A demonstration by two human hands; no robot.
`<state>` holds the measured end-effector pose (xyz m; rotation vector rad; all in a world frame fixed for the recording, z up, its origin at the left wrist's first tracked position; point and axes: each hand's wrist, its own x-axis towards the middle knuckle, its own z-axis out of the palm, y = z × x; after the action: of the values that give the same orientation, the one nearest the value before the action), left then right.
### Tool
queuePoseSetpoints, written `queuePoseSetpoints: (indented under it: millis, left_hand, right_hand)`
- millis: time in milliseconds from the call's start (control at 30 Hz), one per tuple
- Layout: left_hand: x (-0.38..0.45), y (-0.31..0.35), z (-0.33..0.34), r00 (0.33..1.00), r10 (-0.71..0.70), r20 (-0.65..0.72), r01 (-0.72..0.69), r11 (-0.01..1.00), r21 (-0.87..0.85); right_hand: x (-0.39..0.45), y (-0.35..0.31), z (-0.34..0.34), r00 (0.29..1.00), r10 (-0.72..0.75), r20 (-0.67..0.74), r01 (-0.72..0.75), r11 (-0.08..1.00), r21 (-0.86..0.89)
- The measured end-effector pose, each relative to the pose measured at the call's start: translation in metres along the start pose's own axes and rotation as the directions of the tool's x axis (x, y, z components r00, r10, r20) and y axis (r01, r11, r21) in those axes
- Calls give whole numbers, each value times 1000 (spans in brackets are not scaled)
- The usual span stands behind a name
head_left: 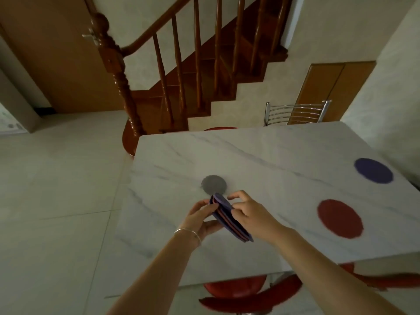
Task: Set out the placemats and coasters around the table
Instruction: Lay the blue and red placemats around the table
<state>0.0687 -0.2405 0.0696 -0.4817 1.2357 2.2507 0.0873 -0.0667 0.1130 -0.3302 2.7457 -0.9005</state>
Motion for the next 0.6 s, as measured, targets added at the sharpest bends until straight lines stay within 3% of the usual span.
queuePoseSetpoints:
  millis: [367,600]
  left_hand:
    - [-5,-9,-34,991,-17,-135,33,993,115]
    - [-2,-10,-40,992,22,-127,-11,996,86]
  right_hand:
    - [-2,-4,36,995,-70,65,71,997,-5]
    - [4,-6,40,997,-81,18,80,996,42]
